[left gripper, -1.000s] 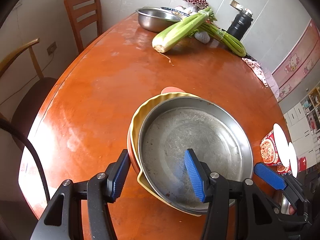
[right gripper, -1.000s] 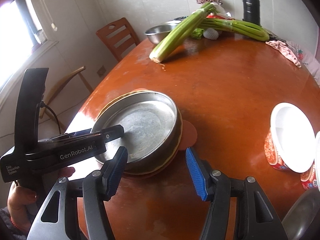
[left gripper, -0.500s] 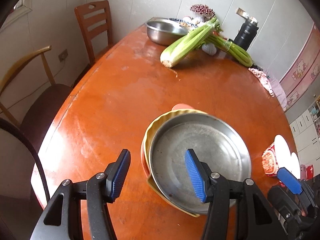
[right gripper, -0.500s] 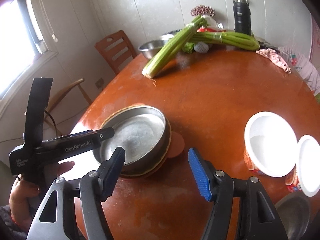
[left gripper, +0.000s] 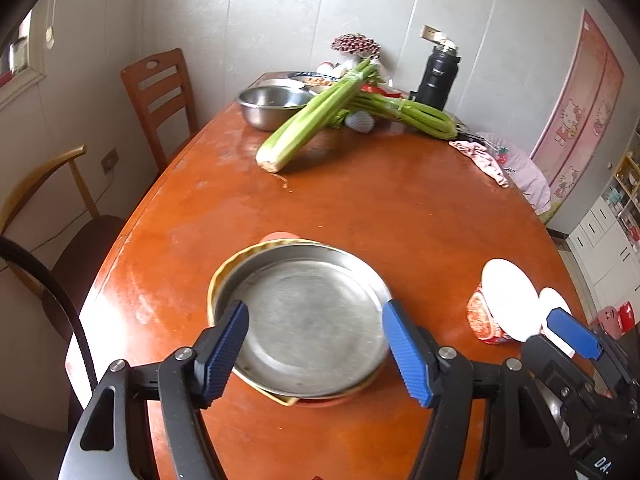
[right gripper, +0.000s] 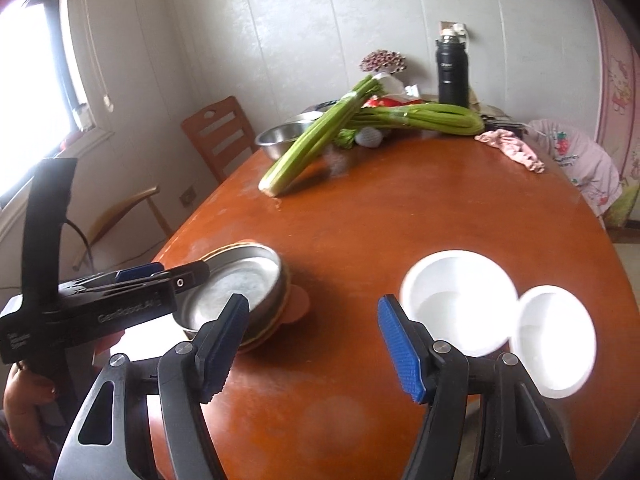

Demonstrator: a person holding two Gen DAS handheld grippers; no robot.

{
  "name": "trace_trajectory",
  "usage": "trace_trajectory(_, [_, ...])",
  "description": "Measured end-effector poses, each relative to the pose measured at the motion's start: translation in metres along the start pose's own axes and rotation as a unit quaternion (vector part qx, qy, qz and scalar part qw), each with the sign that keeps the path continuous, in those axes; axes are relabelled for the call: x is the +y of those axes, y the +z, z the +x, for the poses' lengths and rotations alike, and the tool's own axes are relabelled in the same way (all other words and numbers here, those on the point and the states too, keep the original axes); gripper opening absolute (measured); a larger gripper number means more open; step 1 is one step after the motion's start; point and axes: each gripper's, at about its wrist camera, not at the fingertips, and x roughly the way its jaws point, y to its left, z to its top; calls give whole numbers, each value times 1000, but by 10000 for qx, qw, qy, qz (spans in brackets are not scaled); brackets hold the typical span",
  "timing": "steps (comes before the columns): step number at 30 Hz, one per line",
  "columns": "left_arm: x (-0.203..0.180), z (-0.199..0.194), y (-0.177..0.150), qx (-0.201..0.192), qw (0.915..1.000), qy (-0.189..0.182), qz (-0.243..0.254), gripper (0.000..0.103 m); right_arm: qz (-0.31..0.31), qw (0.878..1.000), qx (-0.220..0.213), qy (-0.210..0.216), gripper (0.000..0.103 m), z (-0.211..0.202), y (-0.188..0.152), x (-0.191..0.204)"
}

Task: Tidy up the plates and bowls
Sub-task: 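Open the left gripper and withdraw from the pan, then move the left gripper toward the large steel bowl rim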

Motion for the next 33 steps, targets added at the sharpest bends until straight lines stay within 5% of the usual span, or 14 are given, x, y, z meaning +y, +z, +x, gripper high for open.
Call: trace_trajectory(33, [-136,-22,-40,-60,9950,-655,756,71,233,9974,-366,-572,69,-80,-35,-91])
